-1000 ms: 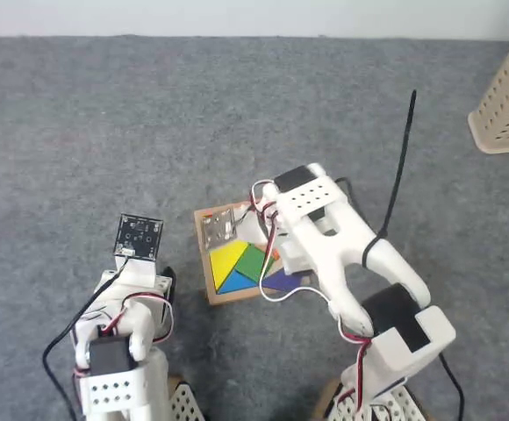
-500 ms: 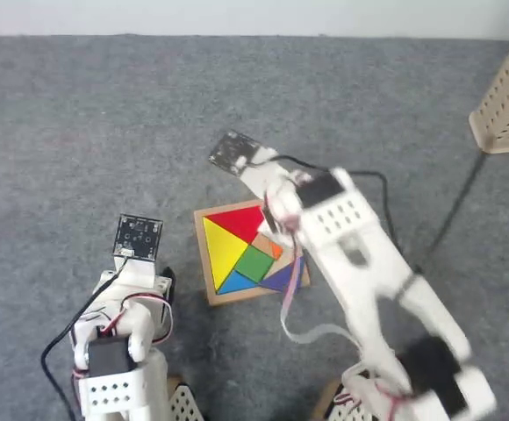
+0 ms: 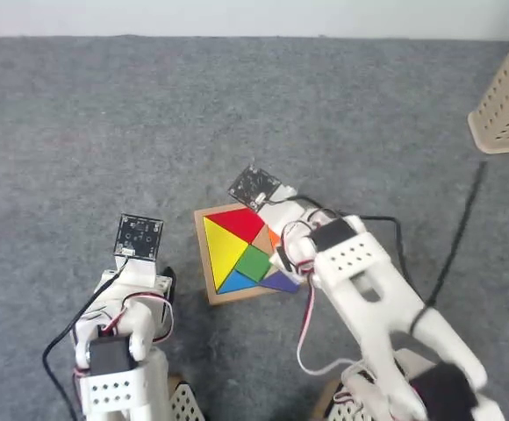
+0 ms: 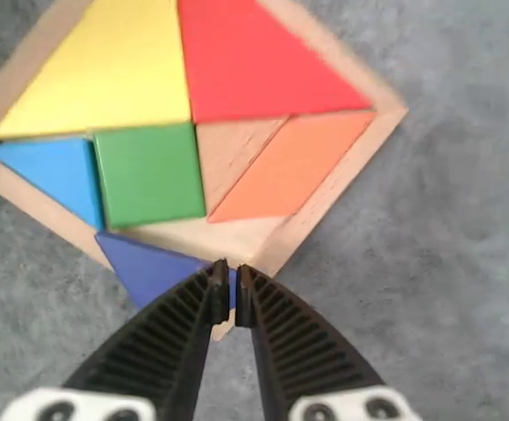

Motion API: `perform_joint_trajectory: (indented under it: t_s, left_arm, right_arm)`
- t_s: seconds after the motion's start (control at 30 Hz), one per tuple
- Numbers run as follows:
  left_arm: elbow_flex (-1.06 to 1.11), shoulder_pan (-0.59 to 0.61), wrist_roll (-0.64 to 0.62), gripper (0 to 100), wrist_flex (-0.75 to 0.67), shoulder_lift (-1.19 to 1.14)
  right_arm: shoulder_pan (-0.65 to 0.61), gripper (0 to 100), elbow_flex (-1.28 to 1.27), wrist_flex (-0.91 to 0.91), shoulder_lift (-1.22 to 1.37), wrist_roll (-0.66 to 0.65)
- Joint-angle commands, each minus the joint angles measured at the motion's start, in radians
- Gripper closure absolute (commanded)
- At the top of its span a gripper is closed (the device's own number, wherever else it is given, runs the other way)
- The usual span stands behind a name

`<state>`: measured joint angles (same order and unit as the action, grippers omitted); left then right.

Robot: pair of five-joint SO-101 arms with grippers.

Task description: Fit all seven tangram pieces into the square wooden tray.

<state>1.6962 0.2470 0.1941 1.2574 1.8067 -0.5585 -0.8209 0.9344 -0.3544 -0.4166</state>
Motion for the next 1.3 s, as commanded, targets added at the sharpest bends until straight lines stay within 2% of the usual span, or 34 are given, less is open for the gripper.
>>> perform_joint_trajectory:
  t_s: [0.0, 0.73, 1.1, 1.27]
  left_arm:
    - [-0.01, -0.002, 0.002, 83, 0.006, 0.018]
    - [-0.01, -0.002, 0.002, 83, 0.006, 0.018]
    - [-0.01, -0.002, 0.002, 83, 0.006, 0.018]
    - [-0.01, -0.002, 0.002, 83, 0.006, 0.018]
  right_arm:
    - [0.013, 99.2, 0.049, -0.016, 0.079, 0.018]
    - [0.007, 99.2, 0.218, -0.025, 0.364, 0.012]
    - [0.007, 99.2, 0.229, -0.019, 0.369, 0.017]
    - [0.013, 99.2, 0.212, -0.004, 0.286, 0.021]
